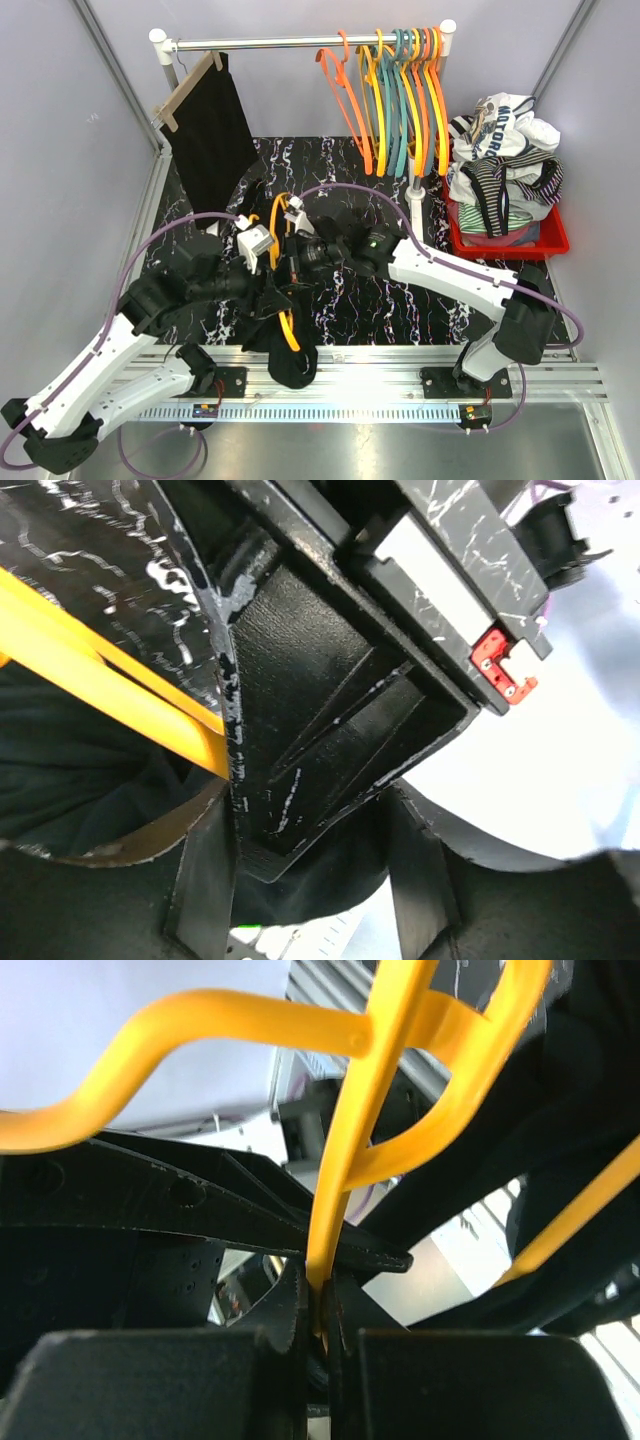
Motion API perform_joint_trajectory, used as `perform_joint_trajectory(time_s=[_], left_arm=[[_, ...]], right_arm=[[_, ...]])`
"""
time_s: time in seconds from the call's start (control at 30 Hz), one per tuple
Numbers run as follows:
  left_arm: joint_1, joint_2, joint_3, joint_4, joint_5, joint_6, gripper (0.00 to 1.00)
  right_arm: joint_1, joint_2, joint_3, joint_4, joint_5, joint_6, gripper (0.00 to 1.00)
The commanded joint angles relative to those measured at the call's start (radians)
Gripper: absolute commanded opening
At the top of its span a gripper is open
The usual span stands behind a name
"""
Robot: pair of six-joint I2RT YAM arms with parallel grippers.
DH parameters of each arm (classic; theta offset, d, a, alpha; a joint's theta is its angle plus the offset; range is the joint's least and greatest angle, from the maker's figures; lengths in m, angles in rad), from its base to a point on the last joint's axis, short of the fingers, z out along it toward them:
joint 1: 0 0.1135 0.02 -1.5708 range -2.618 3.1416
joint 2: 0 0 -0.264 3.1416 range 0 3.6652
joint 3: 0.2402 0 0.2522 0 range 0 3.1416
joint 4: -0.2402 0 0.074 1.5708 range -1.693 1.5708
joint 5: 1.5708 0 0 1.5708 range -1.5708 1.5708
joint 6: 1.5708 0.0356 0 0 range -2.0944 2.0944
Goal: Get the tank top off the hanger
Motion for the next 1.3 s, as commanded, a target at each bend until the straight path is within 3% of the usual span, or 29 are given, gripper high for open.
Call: perform_joint_trajectory(time_s=[0.0,0.1,0.2,0.27,0.37,0.9,1.03,1.17,1.27], left_arm=[[-0.076,0.020,-0.002,0.002,0.201,0.015,0.49],[-0.137,0.037,-0.007,0.016,0.215,-0.010,0.50],[-0.163,0.035,-0.003,0.025,0.224,-0.031,0.62],[-0.168,0.024,0.001,0.045,0.226,-0.045,0.78],[-0.170,0.000,0.007,0.073,0.242,-0.067,0.86],[-0.206,0.031,0.001,0.097,0.450,-0.041,0.99],[-0.214,0.057,0.005,0.062,0.436,-0.010,0.92],[-0.226,0.087,0.014,0.056,0.411,0.005,0.50],[-0.243,0.103,0.037,0.056,0.387,-0.007,0.45]], right_arm=[[-0.051,-0.034,0.069,0.001,-0.007,0.018,0.00],[-0.057,-0.005,0.124,-0.051,-0.010,-0.008,0.00],[-0.070,0.023,0.169,-0.111,-0.019,-0.029,0.00],[-0.076,0.027,0.183,-0.128,-0.019,-0.043,0.00],[-0.082,0.030,0.181,-0.138,-0.022,-0.057,0.00],[-0.110,0.043,0.224,-0.194,-0.193,-0.112,0.00],[-0.114,0.041,0.221,-0.171,-0.219,-0.095,0.00],[-0.116,0.041,0.229,-0.171,-0.220,-0.092,0.00],[-0.122,0.044,0.235,-0.203,-0.140,-0.098,0.00]])
